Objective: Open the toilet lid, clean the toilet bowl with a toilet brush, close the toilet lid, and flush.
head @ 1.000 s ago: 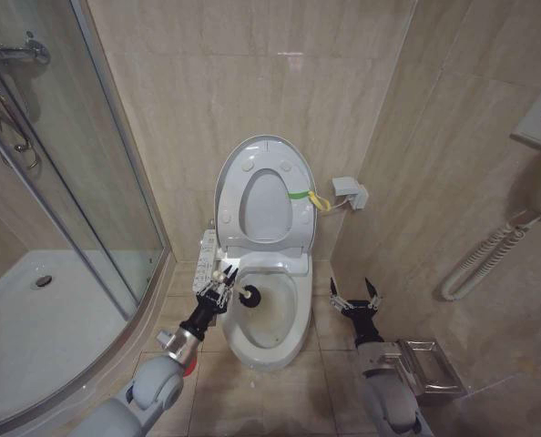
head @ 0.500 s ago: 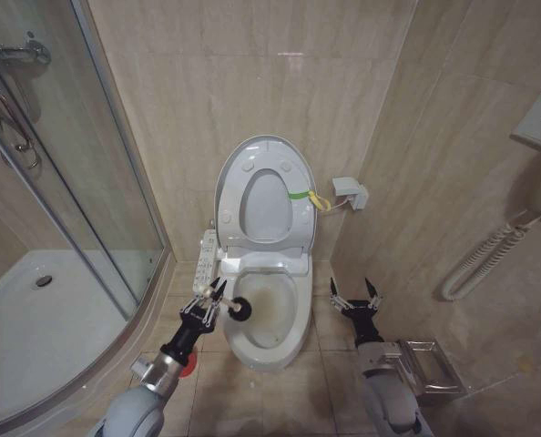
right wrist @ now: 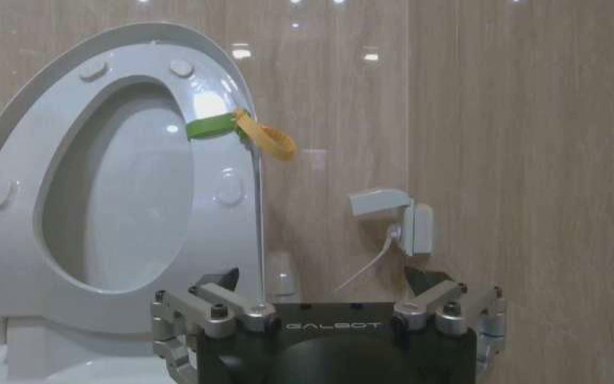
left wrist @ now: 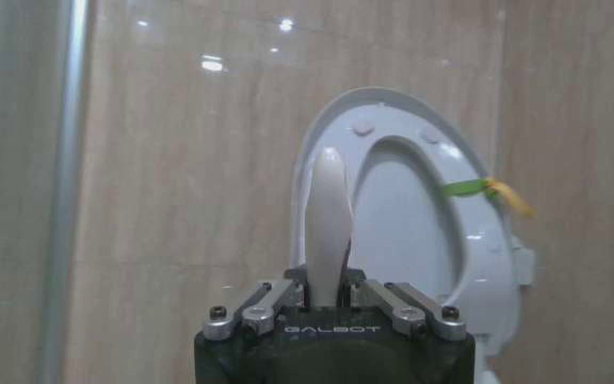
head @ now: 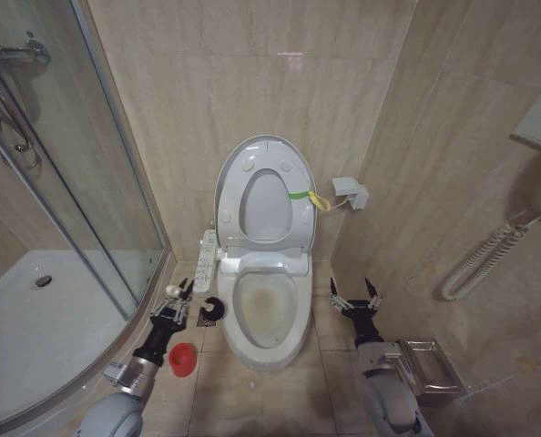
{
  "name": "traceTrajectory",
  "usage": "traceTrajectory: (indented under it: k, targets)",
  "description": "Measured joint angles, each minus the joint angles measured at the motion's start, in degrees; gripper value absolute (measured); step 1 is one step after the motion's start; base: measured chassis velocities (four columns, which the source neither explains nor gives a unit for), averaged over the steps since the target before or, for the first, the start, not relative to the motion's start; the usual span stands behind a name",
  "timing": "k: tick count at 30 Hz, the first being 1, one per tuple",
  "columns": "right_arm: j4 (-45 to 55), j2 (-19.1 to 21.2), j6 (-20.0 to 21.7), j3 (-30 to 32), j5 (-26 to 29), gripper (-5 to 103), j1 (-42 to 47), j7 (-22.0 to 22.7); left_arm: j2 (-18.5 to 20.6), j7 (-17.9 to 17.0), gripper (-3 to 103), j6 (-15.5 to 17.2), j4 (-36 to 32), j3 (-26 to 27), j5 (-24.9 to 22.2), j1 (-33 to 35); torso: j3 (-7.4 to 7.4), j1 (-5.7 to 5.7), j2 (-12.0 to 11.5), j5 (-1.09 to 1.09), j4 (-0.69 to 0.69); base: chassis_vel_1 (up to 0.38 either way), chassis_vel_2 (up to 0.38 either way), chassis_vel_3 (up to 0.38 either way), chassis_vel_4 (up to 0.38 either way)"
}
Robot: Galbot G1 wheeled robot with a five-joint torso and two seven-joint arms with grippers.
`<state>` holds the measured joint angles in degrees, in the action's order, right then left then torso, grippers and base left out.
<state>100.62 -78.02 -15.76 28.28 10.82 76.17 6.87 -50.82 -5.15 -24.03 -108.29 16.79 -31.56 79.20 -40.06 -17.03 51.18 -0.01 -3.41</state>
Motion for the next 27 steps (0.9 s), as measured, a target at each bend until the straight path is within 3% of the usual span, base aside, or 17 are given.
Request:
traceTrajectory:
  k: [13,27]
  targets:
    - [0.0,0.0,0.0,0.0,0.0,100,0.0,0.0,-2.04,-1.06,19,1.34,-4.64,6.76,1.48,10.04,0.0,0.0,0.0,0.01,0.0,0.0,0.0,0.0,0.0]
    - [0.0,0.0,0.0,0.0,0.0,100,0.0,0.0,-5.52,0.2,19,-3.85,1.98,12.08,1.56,14.52,0.0,0.0,0.0,0.01,0.0,0.0,0.0,0.0,0.0]
